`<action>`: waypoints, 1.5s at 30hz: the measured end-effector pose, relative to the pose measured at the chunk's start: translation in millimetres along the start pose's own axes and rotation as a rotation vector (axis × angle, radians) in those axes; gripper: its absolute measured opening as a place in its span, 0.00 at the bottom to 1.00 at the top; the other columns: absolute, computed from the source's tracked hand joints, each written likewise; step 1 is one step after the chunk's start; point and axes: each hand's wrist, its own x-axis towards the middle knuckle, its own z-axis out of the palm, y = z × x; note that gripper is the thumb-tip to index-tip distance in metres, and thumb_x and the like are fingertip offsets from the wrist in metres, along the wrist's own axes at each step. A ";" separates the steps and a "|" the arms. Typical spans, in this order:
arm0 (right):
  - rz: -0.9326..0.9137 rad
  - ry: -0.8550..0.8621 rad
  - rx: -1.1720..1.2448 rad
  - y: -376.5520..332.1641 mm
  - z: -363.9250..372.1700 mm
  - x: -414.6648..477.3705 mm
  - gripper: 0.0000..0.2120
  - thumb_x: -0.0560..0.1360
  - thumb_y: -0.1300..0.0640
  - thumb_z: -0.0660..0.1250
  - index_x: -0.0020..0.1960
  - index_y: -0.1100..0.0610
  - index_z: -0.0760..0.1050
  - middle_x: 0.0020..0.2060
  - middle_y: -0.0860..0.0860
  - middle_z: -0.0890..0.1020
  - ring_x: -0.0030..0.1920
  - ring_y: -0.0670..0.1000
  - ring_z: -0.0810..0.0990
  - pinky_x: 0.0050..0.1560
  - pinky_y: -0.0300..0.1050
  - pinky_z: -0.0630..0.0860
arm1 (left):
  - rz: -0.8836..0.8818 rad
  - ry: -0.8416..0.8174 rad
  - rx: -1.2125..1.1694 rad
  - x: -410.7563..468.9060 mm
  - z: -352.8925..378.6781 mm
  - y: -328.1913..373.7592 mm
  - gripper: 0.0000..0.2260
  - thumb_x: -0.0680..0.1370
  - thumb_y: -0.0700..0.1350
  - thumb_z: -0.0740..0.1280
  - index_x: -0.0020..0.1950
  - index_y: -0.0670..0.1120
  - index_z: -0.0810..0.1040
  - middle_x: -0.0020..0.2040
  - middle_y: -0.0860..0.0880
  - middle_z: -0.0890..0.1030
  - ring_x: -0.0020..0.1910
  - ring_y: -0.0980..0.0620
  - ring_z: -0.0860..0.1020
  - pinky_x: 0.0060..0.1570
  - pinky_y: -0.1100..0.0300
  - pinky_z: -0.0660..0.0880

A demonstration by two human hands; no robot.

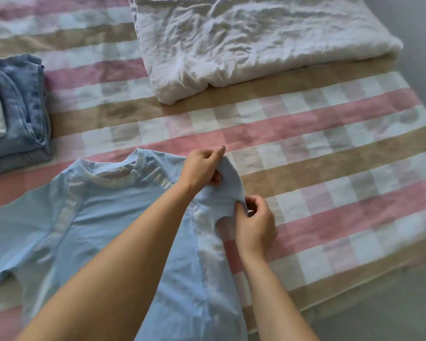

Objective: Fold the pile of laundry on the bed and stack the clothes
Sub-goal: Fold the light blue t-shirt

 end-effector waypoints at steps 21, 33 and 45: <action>-0.736 -0.225 -0.466 -2.3 52.3 -81.4 0.21 0.72 0.50 0.54 0.53 0.58 0.81 0.54 0.57 0.81 0.53 0.59 0.81 0.51 0.58 0.78 | 0.365 0.174 0.639 -52.9 -90.9 -64.6 0.17 0.69 0.31 0.61 0.51 0.46 0.81 0.65 0.48 0.73 0.64 0.44 0.65 0.60 0.50 0.65; -0.681 -0.303 -0.590 1.6 48.2 -85.6 0.22 0.70 0.48 0.53 0.56 0.52 0.81 0.58 0.52 0.80 0.58 0.54 0.80 0.58 0.53 0.73 | 0.219 0.171 0.900 -14.1 -63.6 -64.8 0.24 0.78 0.45 0.58 0.74 0.53 0.58 0.70 0.47 0.60 0.67 0.45 0.57 0.60 0.52 0.56; -0.854 -0.388 -0.280 -76.9 108.4 -143.2 0.16 0.67 0.61 0.67 0.54 0.57 0.79 0.48 0.52 0.82 0.48 0.56 0.81 0.49 0.46 0.73 | 0.205 0.562 0.389 -141.7 -198.4 -120.1 0.14 0.73 0.32 0.66 0.58 0.39 0.78 0.55 0.43 0.78 0.55 0.43 0.73 0.58 0.59 0.66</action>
